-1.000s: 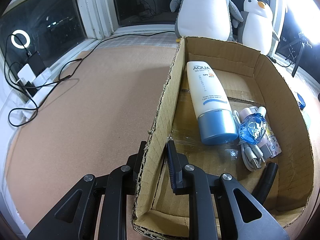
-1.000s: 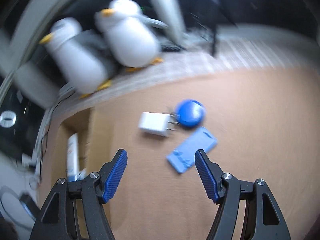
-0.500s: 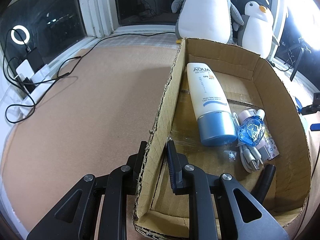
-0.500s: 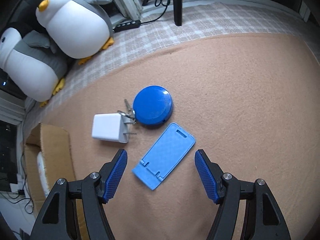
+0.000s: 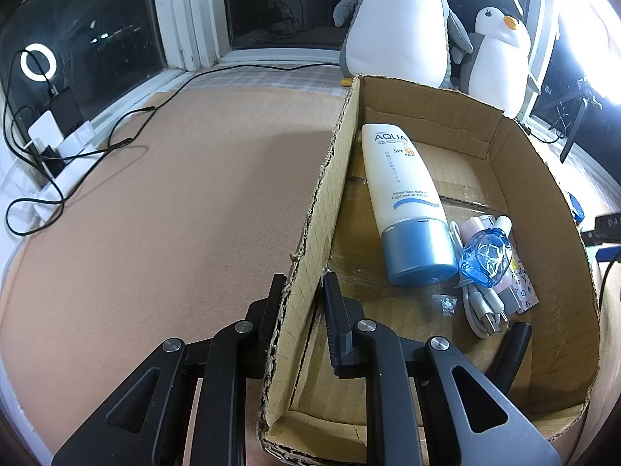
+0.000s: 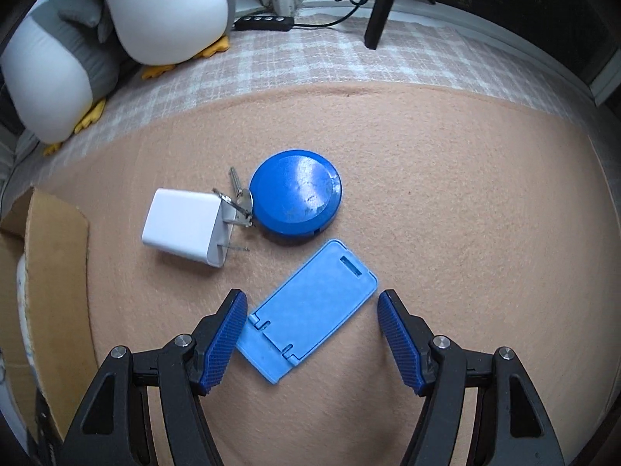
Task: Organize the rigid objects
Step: 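Move the right gripper to the blue phone stand, then close the right gripper on the blue phone stand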
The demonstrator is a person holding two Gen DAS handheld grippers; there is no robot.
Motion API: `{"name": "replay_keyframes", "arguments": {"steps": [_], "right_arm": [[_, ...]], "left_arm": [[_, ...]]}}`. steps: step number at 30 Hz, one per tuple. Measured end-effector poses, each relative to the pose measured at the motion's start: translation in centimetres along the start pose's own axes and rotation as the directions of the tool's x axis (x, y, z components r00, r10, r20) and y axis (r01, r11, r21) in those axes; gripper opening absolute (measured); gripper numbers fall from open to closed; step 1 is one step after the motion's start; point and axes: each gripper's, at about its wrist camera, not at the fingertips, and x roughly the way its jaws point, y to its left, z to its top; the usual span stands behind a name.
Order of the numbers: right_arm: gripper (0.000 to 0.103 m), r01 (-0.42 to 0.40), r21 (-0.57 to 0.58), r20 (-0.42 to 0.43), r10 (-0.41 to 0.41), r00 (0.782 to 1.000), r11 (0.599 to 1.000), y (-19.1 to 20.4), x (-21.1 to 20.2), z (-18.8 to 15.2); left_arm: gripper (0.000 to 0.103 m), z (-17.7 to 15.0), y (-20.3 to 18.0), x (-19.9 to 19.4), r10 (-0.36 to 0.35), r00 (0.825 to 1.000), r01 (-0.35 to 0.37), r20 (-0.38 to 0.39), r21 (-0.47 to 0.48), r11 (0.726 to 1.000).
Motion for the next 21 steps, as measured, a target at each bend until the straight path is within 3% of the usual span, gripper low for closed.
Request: {"name": "replay_keyframes", "arguments": {"steps": [6, 13, 19, 21], "right_arm": [[0.064, -0.026, -0.079, -0.007, 0.025, 1.000, 0.997, -1.9, -0.4, -1.5], [0.047, -0.072, -0.192, 0.030, 0.079, 0.996, 0.979, -3.7, -1.1, -2.5], [0.044, -0.083, -0.228, 0.069, 0.101, 0.992, 0.970, -4.4, -1.0, -2.6], [0.038, -0.081, -0.230, 0.078, 0.101, 0.992, 0.970, -3.9, -1.0, -2.3]], "left_arm": [[0.017, 0.0, 0.0, 0.0, 0.001, 1.000, -0.001, 0.000, 0.001, 1.000], [0.017, 0.0, 0.0, 0.0, 0.010, 1.000, -0.010, -0.003, 0.009, 1.000], [0.017, 0.0, -0.1, 0.0, 0.017, 1.000, -0.017, -0.004, 0.014, 1.000], [0.017, 0.0, -0.1, 0.0, 0.018, 1.000, -0.018, -0.004, 0.015, 1.000]]}}
